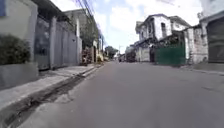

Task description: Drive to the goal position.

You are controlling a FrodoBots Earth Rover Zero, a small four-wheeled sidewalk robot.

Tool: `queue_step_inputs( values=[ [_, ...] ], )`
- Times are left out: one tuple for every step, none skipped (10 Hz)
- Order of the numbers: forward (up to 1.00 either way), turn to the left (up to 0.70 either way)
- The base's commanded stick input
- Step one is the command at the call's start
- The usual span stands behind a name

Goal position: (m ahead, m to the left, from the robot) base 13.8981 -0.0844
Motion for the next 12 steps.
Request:
queue_step_inputs(
  values=[
    [1.00, 0.00],
    [1.00, 0.00],
    [1.00, 0.00],
    [1.00, 0.00],
    [1.00, 0.00],
    [1.00, 0.00],
    [1.00, 0.00],
    [1.00, 0.00],
    [1.00, -0.02],
    [1.00, -0.40],
    [1.00, -0.40],
    [1.00, -0.40]
  ],
)
